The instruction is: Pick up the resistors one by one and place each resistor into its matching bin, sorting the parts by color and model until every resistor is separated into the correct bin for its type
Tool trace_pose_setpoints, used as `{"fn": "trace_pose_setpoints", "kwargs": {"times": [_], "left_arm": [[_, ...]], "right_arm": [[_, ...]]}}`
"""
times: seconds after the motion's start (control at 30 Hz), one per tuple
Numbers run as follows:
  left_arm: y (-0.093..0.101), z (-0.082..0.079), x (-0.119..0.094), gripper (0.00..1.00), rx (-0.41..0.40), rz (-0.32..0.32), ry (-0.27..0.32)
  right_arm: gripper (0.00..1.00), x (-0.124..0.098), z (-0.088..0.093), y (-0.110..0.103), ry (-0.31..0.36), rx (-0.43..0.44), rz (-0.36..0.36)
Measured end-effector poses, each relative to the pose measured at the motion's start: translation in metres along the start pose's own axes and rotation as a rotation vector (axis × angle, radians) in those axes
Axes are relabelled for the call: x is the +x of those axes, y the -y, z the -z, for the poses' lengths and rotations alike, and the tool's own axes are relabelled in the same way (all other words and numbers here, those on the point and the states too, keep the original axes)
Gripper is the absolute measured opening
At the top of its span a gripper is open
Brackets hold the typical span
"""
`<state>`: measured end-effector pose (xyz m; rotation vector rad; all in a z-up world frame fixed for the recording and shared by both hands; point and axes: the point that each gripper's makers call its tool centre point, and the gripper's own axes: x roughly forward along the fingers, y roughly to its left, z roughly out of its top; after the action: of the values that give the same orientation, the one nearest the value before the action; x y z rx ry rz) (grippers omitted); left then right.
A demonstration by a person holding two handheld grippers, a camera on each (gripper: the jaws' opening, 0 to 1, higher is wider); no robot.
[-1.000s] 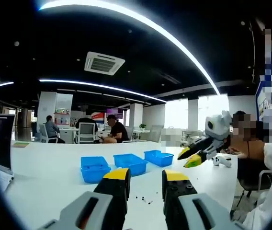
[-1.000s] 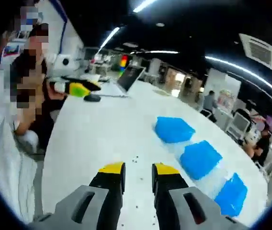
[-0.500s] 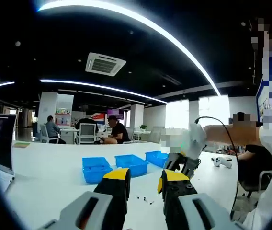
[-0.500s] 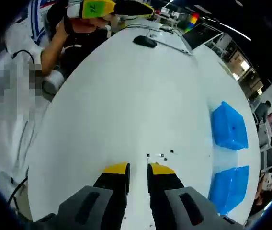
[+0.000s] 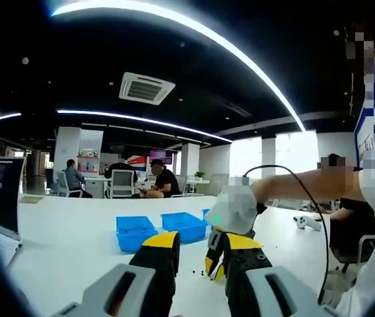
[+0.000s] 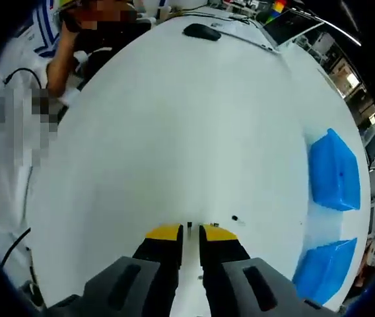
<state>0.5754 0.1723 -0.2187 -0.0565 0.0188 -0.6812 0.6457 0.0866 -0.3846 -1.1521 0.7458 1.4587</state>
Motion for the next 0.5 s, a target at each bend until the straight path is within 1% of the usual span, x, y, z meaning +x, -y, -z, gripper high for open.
{"fn": "trace_pose_setpoints", "kwargs": {"times": [0.03, 0.07, 0.1, 0.2, 0.37, 0.43, 0.5], "left_arm": [[-0.0002, 0.0000, 0.0001, 0.28, -0.003, 0.000, 0.000], [-0.0002, 0.0001, 0.0001, 0.28, -0.003, 0.000, 0.000], [0.0002, 0.0003, 0.0004, 0.28, -0.002, 0.000, -0.001], [0.0024, 0.0009, 0.0019, 0.28, -0.002, 0.006, -0.004], [0.0044, 0.0003, 0.0013, 0.28, 0.003, 0.010, -0.005], [0.0034, -0.0007, 0.0001, 0.28, 0.003, 0.008, -0.001], [0.0017, -0.0007, -0.0005, 0.28, 0.002, 0.005, 0.000]], "right_arm": [[0.10, 0.0018, 0.0008, -0.0008, -0.005, 0.012, -0.012], [0.08, 0.0021, -0.0011, -0.0027, 0.005, 0.043, -0.025], [0.06, 0.0033, -0.0026, -0.0038, 0.009, 0.051, -0.042], [0.06, 0.0035, -0.0024, -0.0021, -0.006, 0.083, -0.062], [0.05, 0.0036, -0.0020, -0.0031, -0.023, 0.110, -0.067], [0.05, 0.0028, -0.0012, -0.0034, -0.007, 0.119, -0.063], [0.04, -0.0017, -0.0030, -0.0013, 0.028, 0.127, -0.039]]}}
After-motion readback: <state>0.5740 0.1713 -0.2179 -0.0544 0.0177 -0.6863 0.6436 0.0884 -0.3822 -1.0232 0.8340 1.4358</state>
